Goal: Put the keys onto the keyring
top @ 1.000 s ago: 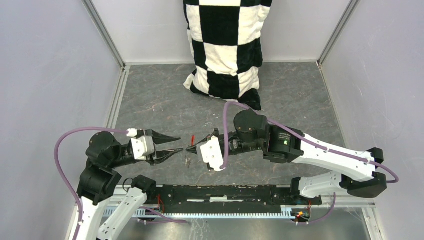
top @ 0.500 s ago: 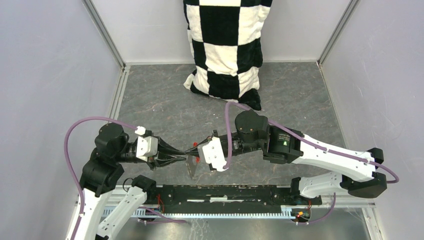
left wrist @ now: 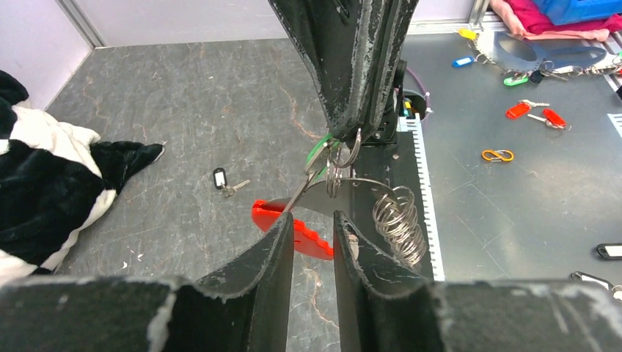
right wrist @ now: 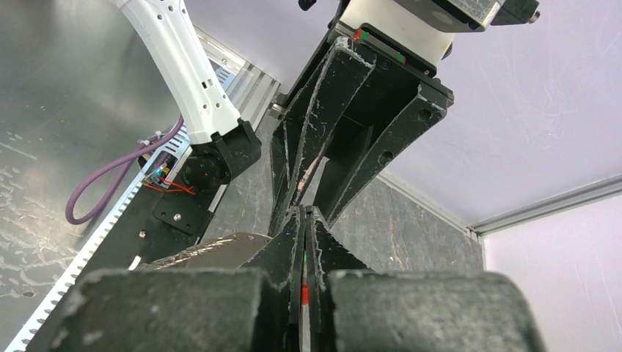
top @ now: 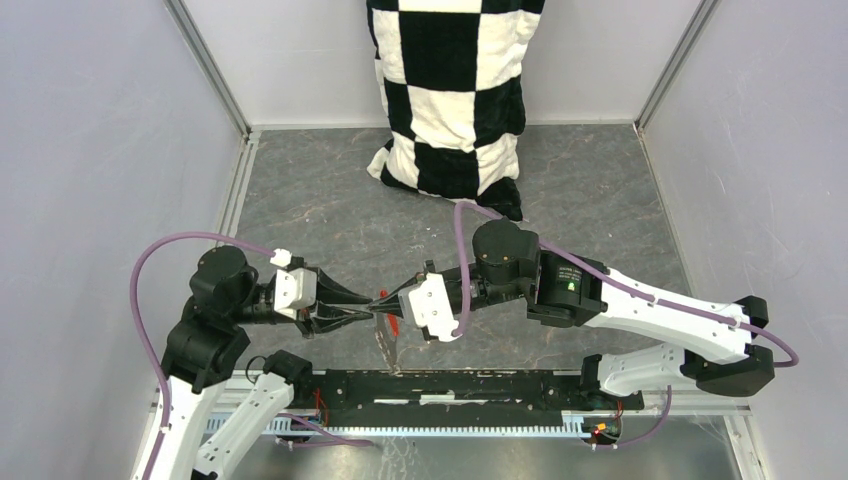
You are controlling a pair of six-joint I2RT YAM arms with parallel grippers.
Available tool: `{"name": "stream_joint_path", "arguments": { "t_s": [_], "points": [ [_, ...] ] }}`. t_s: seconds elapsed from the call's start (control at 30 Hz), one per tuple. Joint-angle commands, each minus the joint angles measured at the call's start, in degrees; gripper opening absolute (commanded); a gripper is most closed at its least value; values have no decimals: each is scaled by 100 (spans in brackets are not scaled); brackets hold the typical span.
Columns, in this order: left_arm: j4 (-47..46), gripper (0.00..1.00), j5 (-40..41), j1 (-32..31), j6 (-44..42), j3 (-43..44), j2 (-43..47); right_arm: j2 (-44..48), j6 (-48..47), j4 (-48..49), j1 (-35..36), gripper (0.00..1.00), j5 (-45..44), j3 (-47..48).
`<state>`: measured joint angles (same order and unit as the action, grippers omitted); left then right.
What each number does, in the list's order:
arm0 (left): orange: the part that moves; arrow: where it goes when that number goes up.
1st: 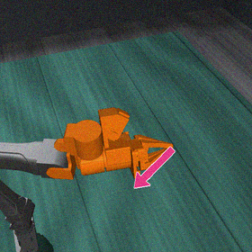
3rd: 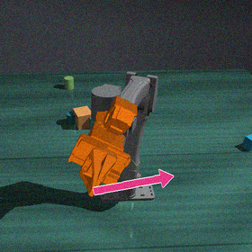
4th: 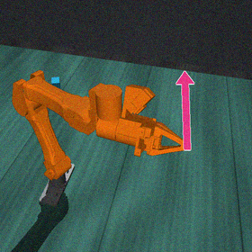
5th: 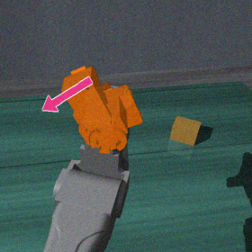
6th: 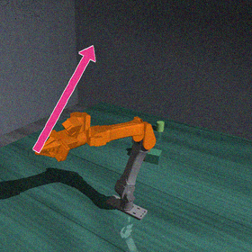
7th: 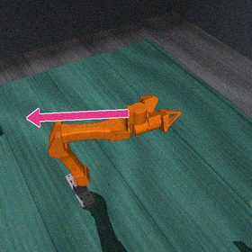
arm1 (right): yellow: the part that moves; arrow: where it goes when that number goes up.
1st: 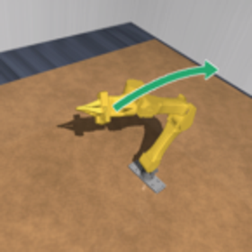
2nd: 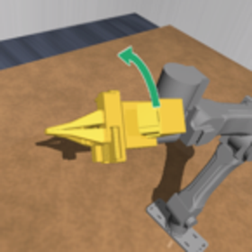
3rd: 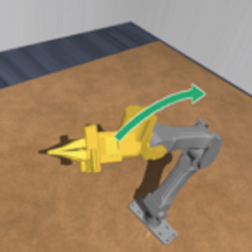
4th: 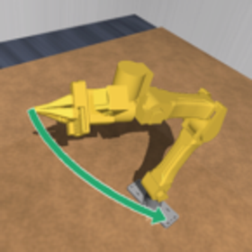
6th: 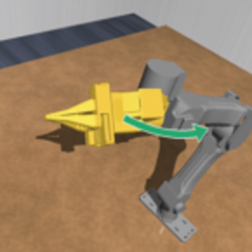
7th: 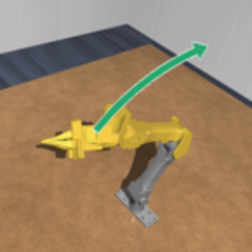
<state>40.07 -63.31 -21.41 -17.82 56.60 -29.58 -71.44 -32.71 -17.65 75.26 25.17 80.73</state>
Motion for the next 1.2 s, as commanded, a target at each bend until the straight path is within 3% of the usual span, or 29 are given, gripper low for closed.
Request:
{"name": "stream_joint_path", "arguments": {
  "t_s": [0.0,0.27,0.57,0.87,1.0,1.17],
  "points": [
    [-284,34,-15,-8,335,-26,38,159,78,376,-23,0,175,22],
    [-443,33,-168,-6,528,-17,67,122,97,385,-22,0,241,39],
    [-513,22,-207,-7,576,-25,76,96,123,420,-27,0,289,38],
    [-649,19,-330,-10,700,-50,126,59,117,416,-34,0,318,50],
    [-136,22,-852,-12,-8,20,184,58,119,412,-41,0,291,48],
    [662,25,-957,-6,-1005,158,207,49,133,416,-39,0,322,83]
  ]
}}
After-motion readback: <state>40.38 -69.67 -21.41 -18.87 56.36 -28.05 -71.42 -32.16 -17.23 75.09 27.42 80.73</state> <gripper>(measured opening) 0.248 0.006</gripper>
